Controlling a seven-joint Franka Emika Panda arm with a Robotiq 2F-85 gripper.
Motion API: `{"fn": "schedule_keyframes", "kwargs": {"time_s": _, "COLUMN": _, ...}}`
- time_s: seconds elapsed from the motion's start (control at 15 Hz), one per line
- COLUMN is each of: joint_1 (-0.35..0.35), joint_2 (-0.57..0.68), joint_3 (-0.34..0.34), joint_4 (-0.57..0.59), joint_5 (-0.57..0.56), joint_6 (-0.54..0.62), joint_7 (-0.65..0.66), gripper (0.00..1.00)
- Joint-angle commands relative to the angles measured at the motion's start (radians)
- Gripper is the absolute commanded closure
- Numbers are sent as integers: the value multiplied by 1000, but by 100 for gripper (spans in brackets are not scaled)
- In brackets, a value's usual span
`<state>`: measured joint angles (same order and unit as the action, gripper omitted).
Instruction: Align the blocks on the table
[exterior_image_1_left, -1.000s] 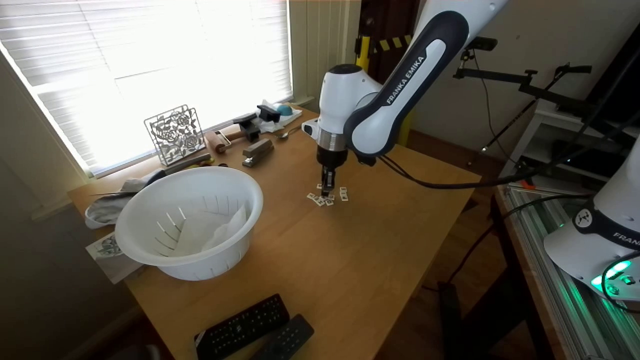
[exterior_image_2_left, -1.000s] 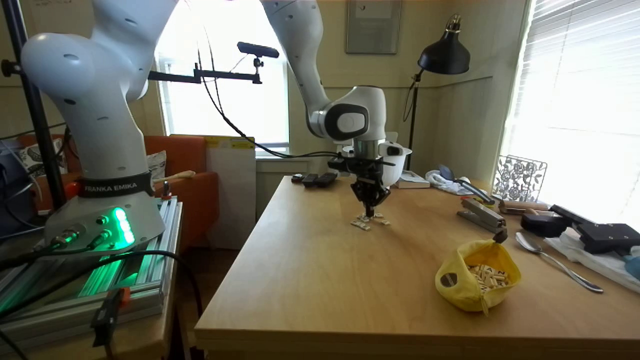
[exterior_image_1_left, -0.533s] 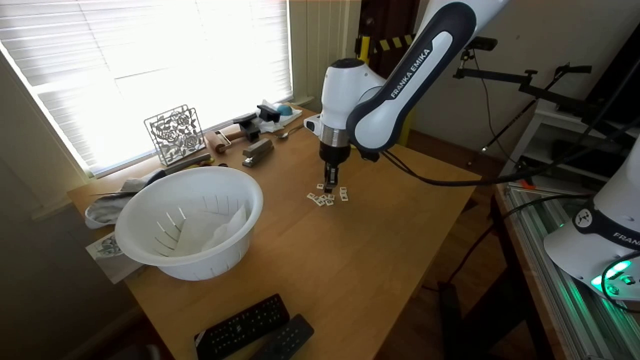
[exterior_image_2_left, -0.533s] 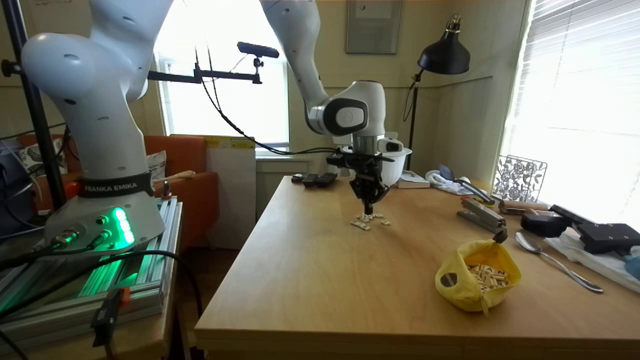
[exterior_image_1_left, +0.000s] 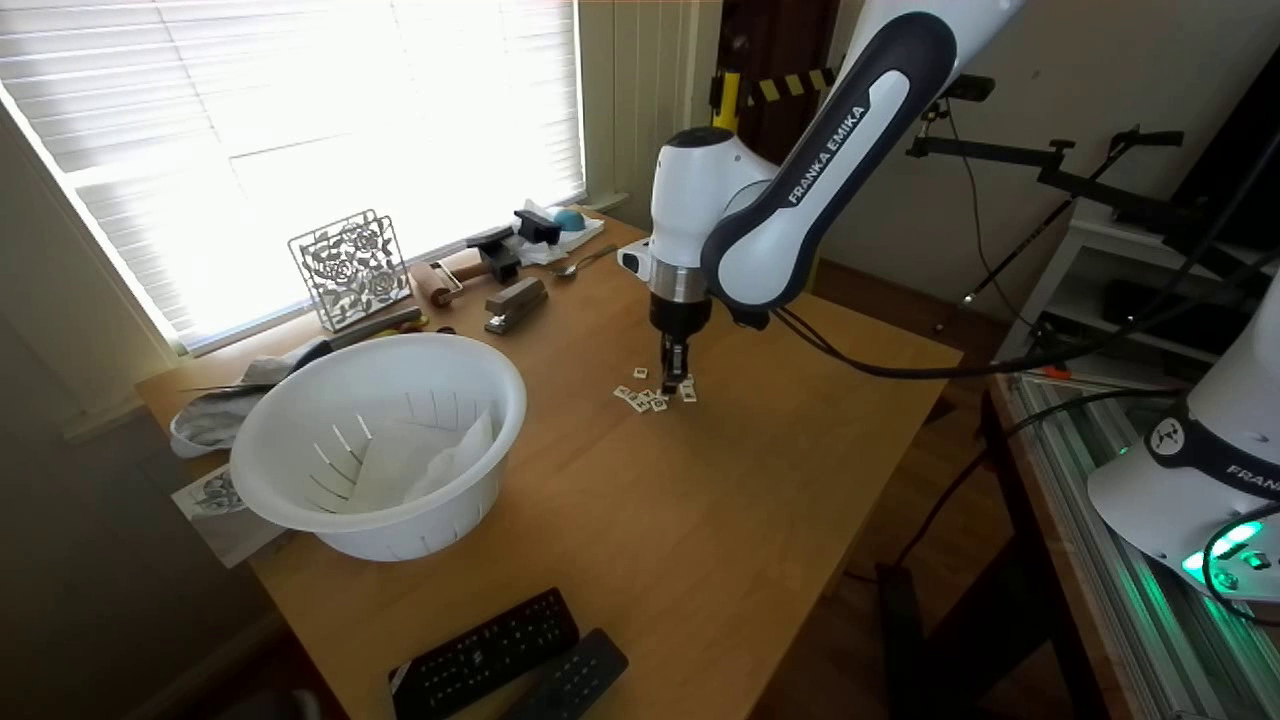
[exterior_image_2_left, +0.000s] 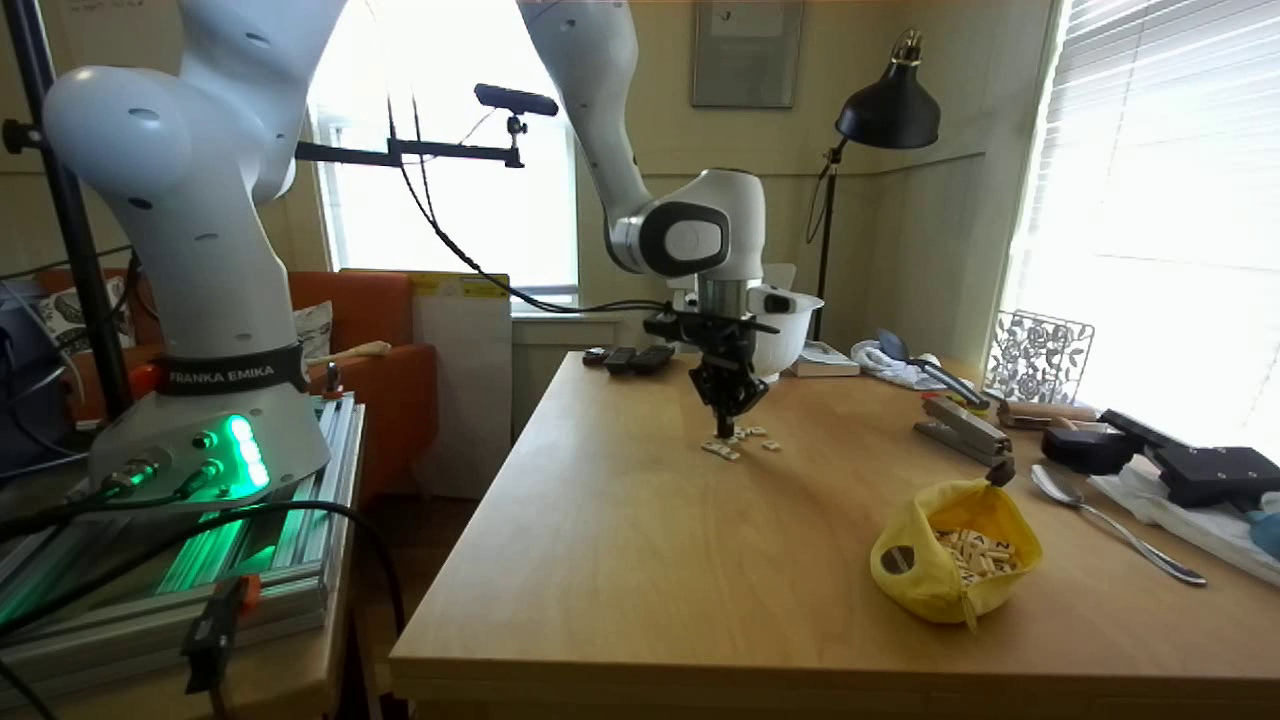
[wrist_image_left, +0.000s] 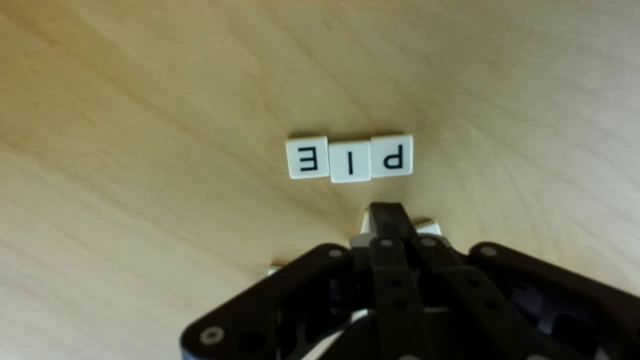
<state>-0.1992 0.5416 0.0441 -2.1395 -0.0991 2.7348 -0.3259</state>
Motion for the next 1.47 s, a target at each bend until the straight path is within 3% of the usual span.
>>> {"fn": "schedule_keyframes", "kwargs": {"time_s": 0.0, "joint_1": 6, "joint_2": 4, "joint_3": -5, "joint_4": -10, "joint_5": 3, "joint_6": 20, "joint_7": -13, "gripper": 100}}
{"fn": "schedule_keyframes", "kwargs": {"time_s": 1.0, "joint_1": 18, "joint_2": 64, "joint_3": 24, "joint_4": 46, "joint_5": 11, "joint_6": 16, "joint_7": -15, "gripper": 100}}
{"fn": "schedule_keyframes", "kwargs": {"time_s": 1.4, "joint_1": 21, "joint_2": 13, "joint_3": 16, "joint_4": 36, "joint_5": 6, "joint_6": -8, "joint_7": -12, "gripper": 100}}
